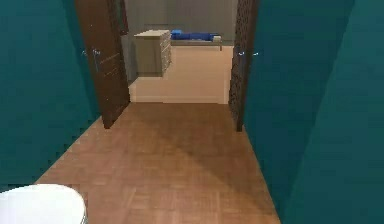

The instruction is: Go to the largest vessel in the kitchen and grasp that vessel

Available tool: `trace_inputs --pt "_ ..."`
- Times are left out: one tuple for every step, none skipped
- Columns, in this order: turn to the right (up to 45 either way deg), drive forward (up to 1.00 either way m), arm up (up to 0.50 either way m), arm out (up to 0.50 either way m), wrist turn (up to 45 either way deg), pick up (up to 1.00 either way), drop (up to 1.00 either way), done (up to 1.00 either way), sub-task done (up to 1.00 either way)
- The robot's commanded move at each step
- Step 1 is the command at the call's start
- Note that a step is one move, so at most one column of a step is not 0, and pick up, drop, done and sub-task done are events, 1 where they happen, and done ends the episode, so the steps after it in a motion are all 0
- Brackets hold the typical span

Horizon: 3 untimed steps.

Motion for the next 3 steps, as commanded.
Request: trace_inputs --pt "45.0 0.0 0.0 0.0 0.0 0.0 0.0 0.0 0.0" --pt "0.0 0.15 0.0 0.0 0.0 0.0 0.0 0.0 0.0" --pt "36.0 0.0 0.0 0.0 0.0 0.0 0.0 0.0 0.0"
